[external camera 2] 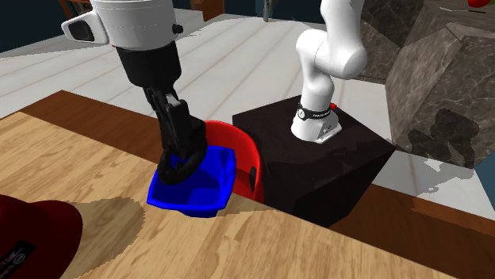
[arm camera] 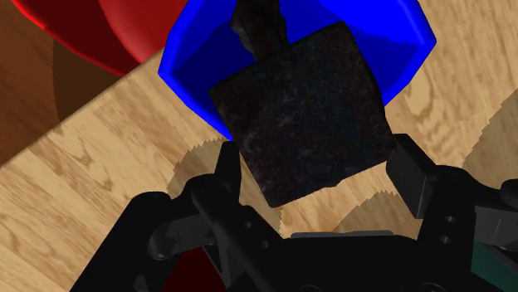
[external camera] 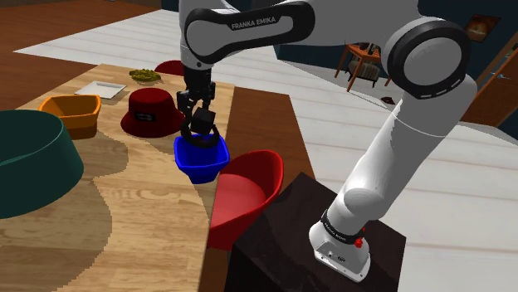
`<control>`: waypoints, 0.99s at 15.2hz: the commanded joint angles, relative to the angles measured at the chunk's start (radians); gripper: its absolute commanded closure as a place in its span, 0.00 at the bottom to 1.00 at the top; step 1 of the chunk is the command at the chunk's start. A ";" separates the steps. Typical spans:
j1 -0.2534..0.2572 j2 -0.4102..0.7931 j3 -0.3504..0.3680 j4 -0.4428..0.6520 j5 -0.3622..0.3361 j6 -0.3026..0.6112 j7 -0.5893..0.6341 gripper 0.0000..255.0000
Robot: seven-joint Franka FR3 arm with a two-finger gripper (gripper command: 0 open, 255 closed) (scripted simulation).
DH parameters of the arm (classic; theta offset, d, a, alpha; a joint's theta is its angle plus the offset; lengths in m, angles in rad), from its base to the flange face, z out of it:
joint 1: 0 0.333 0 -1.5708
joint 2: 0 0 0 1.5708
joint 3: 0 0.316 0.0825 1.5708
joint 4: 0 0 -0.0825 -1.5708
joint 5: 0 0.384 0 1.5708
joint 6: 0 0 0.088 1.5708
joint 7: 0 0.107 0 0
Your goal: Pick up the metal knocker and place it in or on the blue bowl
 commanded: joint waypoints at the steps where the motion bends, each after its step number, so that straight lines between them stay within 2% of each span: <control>1: 0.000 0.000 0.000 0.000 0.000 0.000 0.000 1.00; 2: 0.000 0.000 0.000 0.000 0.000 0.000 0.000 1.00; 3: 0.000 0.000 0.000 0.000 0.000 0.000 0.000 0.00; 8: 0.000 -0.001 0.000 0.000 0.000 0.000 0.000 0.00; 12: -0.001 -0.016 -0.001 0.110 0.004 -0.125 -0.003 0.00; 15: -0.001 -0.016 -0.001 0.110 0.004 -0.125 -0.003 0.00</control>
